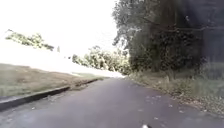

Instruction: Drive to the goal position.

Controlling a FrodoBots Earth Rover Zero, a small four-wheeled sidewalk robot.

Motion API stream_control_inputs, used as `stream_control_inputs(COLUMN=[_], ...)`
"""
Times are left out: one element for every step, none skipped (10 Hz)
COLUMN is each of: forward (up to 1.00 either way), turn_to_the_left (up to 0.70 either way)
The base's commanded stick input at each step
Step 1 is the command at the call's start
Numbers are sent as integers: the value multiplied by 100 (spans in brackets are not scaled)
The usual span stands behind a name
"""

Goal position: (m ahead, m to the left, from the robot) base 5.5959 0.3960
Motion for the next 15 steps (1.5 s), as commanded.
stream_control_inputs(forward=[45,45,45,45,45,45,45,45,45,45,45,45,45,45,45], turn_to_the_left=[0,0,0,0,0,0,0,0,0,0,0,0,0,0,0])
